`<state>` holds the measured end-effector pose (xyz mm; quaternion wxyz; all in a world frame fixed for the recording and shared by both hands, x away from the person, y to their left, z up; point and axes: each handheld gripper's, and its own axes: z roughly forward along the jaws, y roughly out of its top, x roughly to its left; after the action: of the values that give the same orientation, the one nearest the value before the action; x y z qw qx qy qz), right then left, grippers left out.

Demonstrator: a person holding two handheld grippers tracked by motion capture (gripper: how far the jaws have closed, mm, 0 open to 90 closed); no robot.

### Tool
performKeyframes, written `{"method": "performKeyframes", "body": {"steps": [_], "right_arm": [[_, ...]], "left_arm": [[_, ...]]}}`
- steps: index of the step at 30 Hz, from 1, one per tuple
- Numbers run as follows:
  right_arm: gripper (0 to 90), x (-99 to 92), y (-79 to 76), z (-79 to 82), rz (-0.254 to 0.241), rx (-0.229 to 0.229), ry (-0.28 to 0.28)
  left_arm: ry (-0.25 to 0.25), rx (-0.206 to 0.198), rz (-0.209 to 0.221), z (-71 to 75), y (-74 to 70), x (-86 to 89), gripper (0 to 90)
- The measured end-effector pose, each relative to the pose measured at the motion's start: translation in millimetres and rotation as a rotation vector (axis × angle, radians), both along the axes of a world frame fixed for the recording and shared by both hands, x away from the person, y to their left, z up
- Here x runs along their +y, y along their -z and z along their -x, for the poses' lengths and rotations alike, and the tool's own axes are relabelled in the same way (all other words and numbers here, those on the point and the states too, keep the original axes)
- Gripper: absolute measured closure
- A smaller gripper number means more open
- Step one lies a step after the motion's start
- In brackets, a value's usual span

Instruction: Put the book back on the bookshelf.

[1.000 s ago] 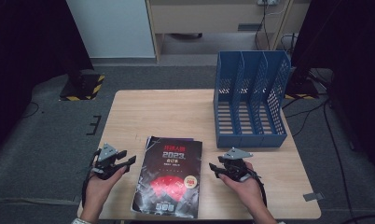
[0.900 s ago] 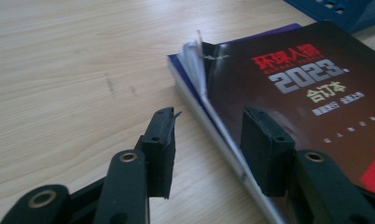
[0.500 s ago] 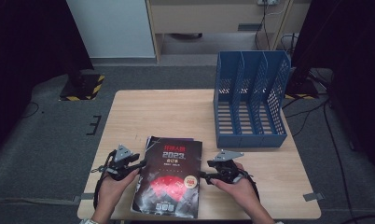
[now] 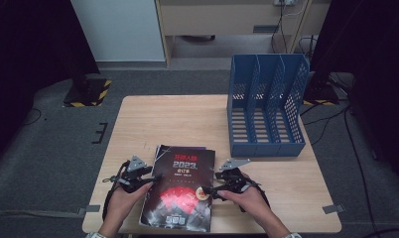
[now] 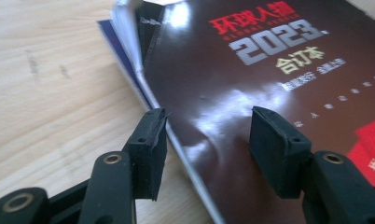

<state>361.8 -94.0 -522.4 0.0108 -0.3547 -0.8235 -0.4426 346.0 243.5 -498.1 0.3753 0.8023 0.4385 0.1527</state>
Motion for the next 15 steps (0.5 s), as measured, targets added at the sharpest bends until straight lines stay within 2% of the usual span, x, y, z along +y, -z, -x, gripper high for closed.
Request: {"method": "performKeyframes", "body": {"steps": [9,12,15], "right_arm": [[19.6,5.8,-6.6,0.9,0.011,-0.034,-0.006],[19.8,6.4,-13.0,1.3,-0.010,-0.038,-0.007],[21.6,7.0,-20.3,1.4,-0.055,-0.039,-0.015]], "left_arm": [[0.003,-0.001,-0.012,0.4,-0.1,-0.6,45.5],[0.003,0.004,-0.009,-0.2,0.0,-0.1,45.4],[-0.001,0.008,-0.003,-0.5,0.5,0.7,45.1]]}}
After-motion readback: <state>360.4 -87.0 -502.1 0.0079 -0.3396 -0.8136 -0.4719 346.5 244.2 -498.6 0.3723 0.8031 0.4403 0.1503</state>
